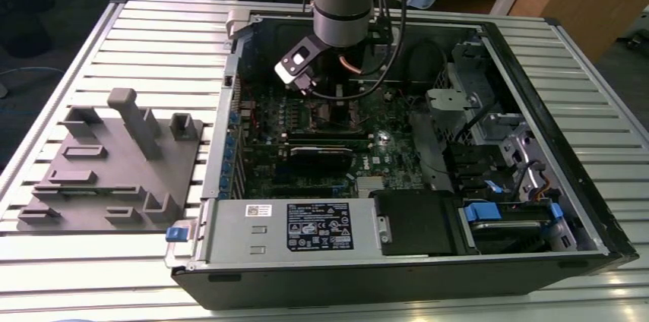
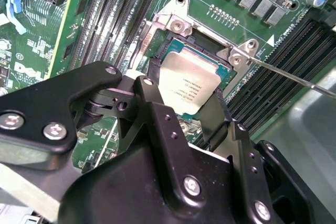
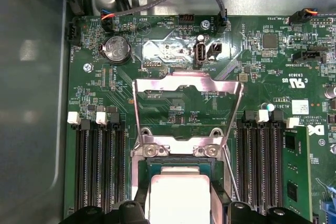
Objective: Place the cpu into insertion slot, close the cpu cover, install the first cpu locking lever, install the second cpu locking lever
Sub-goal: 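Place the cpu into insertion slot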
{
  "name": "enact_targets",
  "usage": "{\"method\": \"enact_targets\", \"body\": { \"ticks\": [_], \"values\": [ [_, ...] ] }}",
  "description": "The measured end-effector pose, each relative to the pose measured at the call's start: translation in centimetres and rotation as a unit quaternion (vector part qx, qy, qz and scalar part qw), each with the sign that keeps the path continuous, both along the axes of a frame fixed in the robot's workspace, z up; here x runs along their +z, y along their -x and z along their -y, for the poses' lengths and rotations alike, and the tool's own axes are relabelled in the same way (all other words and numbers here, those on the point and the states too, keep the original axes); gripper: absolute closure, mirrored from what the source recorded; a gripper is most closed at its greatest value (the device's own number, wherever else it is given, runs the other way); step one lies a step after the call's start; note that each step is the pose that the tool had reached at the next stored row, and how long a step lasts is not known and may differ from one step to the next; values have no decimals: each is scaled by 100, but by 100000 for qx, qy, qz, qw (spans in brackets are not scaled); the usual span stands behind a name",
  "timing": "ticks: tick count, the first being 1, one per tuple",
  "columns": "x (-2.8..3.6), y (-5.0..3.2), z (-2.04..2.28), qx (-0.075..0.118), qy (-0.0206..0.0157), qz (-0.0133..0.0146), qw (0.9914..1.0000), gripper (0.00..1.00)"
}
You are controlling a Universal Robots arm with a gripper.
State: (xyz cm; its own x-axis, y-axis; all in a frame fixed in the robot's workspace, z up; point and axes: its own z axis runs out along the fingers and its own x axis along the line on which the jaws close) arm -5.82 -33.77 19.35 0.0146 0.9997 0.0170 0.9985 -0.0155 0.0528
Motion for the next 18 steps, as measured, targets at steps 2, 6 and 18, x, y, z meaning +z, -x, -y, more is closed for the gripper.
{"method": "enact_targets", "body": {
  "ticks": [2, 6, 18],
  "values": [
    [-1, -2, 0, 3, 6, -5, 100000, 46],
    [-3, -2, 0, 2, 7, -3, 100000, 46],
    [-25, -2, 2, 5, 26, -21, 100000, 46]
  ]
}}
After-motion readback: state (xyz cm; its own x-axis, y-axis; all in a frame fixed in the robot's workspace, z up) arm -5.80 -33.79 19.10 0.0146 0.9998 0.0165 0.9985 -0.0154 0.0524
